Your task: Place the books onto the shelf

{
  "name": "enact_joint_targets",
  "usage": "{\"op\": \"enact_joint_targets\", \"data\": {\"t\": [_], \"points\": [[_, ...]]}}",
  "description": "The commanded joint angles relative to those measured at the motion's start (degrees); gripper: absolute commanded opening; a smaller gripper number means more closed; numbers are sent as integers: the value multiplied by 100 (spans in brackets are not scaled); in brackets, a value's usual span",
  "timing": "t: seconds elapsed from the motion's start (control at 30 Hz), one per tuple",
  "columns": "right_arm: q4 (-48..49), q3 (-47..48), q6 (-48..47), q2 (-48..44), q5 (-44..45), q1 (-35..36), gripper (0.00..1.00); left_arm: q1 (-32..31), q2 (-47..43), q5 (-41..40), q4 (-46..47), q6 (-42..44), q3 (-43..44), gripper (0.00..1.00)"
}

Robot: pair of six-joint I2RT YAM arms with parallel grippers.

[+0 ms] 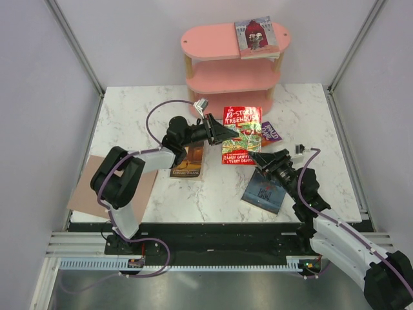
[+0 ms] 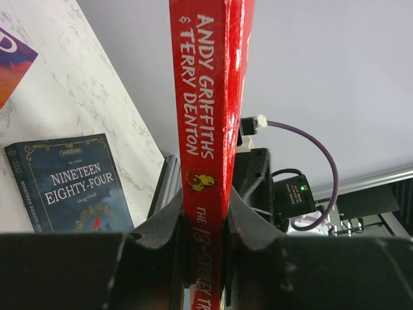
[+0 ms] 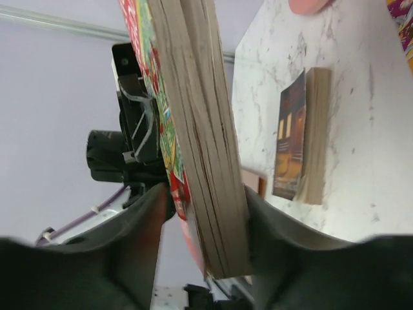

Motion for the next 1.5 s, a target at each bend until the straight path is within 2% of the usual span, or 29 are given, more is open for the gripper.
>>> {"op": "enact_joint_targets", "data": {"t": [0.0, 0.07, 0.1, 0.2, 0.27, 0.33, 0.37, 0.43, 0.47, 0.5, 0.57, 0.67, 0.83, 0.9, 1.0, 1.1, 1.23, 1.47], "points": [[298, 96, 94, -121, 86, 16, 33, -38, 20, -3, 604, -196, 41, 2], [306, 96, 77, -113, 51, 24, 21, -38, 29, -12, 604, -169, 41, 2], [350, 114, 68, -95, 8, 24, 12, -38, 29, -38, 569, -161, 59, 2], [403, 236, -28, 10, -177, 16, 0, -38, 64, -38, 438, -99, 120, 2], [386, 315, -116, 54, -247, 16, 0, -29, 99, 14, 411, -64, 182, 3], [176, 517, -204, 37, -256, 16, 0, -12, 65, 120, 376, -20, 182, 24], [35, 744, -361, 11, -265, 24, 0, 32, 30, 146, 297, 111, 156, 40], [-535, 1044, -616, -51, -265, 16, 0, 137, -216, 216, -201, 339, 130, 56], [-772, 1219, -887, -60, -265, 24, 0, 199, -321, 243, -439, 671, 129, 70], [-1253, 1578, -1020, -51, -274, 16, 0, 252, -592, 252, -677, 848, 103, 74], [-1608, 1905, -1240, -60, -300, 16, 0, 462, -892, 243, -1424, 1392, -2, 85], [-2268, 2599, -1680, 36, -414, 7, 0, 770, -1586, 199, -2240, 1885, -265, 88], [-2875, 3742, -2155, 492, -950, 16, 0, 1060, -2527, 76, -2901, 2300, -924, 93], [-3182, 4287, -2322, 686, -1091, 16, 0, 1070, -2625, 85, -3261, 2607, -1030, 93], [-3673, 5261, -2883, 1544, -1135, -19, 0, 1061, -2669, 181, -3682, 2976, -1128, 94], [-4097, 6387, -3377, 2440, -1520, -300, 0, 1070, -2660, 199, -3887, 3232, -1180, 94], [-4097, 7608, -3281, 3480, -2408, -1177, 0, 1070, -2616, 190, -3887, 3285, -1294, 94], [-4106, 10166, -2798, 5141, -3297, -2014, 0, 1070, -2502, 217, -3940, 3346, -1330, 94]]}}
